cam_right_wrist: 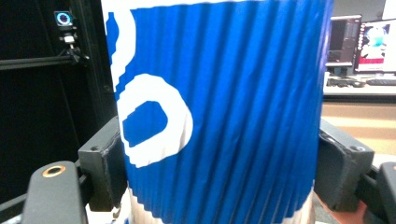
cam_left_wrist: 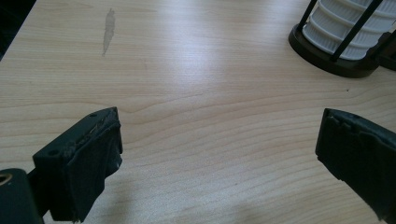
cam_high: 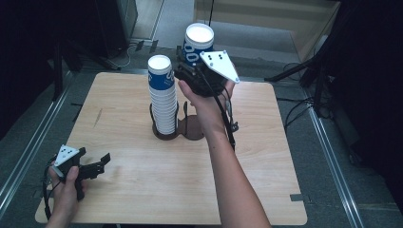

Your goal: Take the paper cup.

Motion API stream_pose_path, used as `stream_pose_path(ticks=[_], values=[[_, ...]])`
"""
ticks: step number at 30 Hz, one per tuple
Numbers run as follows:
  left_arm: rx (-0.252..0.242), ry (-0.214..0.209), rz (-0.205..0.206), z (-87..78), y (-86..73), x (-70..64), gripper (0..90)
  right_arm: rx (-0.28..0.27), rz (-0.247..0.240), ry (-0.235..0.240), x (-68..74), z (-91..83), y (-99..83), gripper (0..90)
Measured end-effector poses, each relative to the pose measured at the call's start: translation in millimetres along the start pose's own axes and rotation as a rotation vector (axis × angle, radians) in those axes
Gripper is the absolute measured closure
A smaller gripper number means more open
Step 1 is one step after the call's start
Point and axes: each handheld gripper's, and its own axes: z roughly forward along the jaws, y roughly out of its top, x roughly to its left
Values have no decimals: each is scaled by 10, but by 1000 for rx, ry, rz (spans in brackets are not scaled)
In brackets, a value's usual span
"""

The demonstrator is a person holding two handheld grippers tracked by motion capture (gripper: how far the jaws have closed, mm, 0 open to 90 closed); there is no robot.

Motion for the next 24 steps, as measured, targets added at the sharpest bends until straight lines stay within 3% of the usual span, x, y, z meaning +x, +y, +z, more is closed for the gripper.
stream_pose_path(ticks=[12,24], values=[[1,20,9,5,0,-19,12,2,-31,-29,-224,-211,-107,188],[-1,21,9,6,-2,-25,12,13,-15,-57,-438,-376,-241,188]])
